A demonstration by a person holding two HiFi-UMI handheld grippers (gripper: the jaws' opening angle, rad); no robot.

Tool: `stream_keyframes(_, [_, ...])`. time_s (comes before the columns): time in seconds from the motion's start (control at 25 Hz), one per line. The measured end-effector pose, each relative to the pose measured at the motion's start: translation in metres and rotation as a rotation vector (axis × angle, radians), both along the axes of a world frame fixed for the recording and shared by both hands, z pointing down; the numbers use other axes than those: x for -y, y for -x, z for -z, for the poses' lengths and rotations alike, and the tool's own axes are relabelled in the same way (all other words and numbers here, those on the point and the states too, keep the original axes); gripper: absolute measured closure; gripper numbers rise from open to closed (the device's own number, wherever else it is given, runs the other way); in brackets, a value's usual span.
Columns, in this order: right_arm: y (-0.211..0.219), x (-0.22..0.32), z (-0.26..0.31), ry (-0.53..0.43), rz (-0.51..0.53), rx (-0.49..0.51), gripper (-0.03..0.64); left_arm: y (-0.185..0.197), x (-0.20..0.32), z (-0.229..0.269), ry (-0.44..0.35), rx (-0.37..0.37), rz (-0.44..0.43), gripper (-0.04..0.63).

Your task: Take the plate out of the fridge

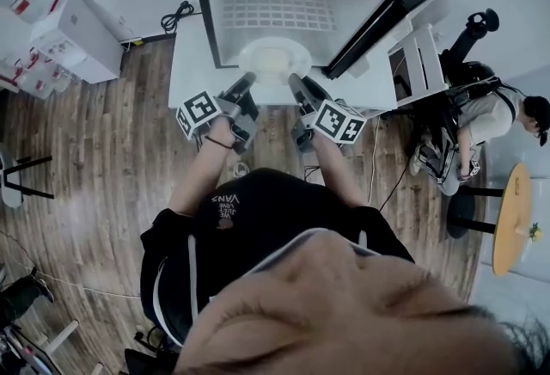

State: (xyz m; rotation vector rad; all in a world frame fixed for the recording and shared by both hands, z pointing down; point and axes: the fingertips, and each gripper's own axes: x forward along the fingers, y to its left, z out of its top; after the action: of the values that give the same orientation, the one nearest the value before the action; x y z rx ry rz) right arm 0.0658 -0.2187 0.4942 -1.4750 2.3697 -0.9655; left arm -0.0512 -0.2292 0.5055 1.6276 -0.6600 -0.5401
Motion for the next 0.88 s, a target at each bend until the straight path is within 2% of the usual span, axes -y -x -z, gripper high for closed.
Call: stream_keyframes(0.88, [-0.015, -0.048, -0.006, 0.007, 0.059, 0.001, 0.483, -0.015, -0.054, -0.006, 0.009, 0.001, 0.053, 0.566])
